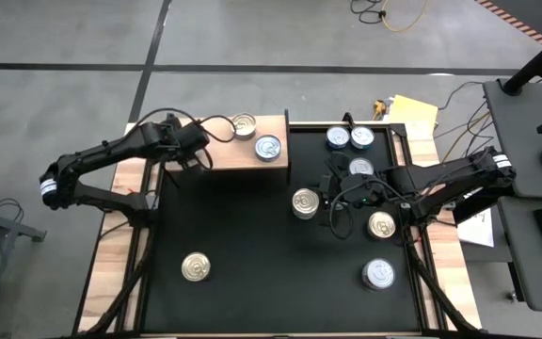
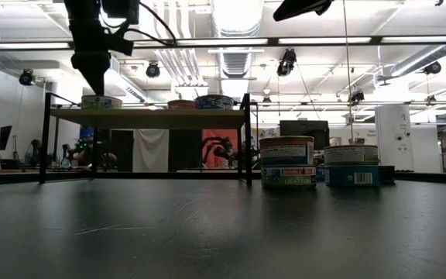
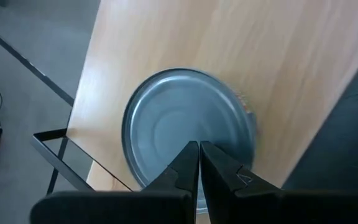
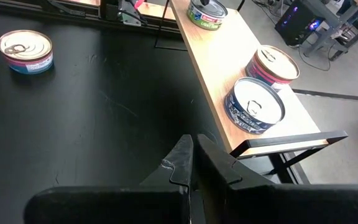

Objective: Stack canned seafood by type on shelf
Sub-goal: Put the green/white tuna can on the shelf

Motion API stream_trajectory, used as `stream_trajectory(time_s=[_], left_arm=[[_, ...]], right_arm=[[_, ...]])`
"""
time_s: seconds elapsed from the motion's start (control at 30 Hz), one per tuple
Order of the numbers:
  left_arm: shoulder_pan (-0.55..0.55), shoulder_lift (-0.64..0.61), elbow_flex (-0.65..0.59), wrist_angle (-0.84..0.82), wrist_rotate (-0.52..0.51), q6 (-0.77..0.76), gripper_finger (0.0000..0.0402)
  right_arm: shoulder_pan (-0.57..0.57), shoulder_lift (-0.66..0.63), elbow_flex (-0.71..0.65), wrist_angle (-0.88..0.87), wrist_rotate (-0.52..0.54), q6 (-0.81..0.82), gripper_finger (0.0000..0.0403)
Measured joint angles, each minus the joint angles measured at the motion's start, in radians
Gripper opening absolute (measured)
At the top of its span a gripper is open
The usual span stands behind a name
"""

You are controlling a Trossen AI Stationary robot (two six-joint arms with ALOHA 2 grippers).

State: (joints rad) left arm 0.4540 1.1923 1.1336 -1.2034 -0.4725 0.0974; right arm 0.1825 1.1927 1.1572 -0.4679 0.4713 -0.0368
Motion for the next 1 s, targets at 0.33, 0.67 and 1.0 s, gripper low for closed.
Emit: stream_trajectory(time_s=[0.33, 0.67, 1.0], left_arm=[[0.071, 0.000, -0.003, 0.043, 0.025, 0.046, 0.0000], [0.126, 0.000, -0.004, 0.067, 0.072, 0.087, 0.0000], [0.149, 0.013, -0.005, 0.097, 0.072, 0.119, 0.0000]], right_arm=[[0.000, 0.000, 0.000, 0.000, 0.000, -0.007, 0.0009], [0.000, 0.000, 0.000, 0.000, 0.000, -0.009, 0.0009], [0.000, 0.000, 0.000, 0.000, 0.000, -0.016, 0.0009]])
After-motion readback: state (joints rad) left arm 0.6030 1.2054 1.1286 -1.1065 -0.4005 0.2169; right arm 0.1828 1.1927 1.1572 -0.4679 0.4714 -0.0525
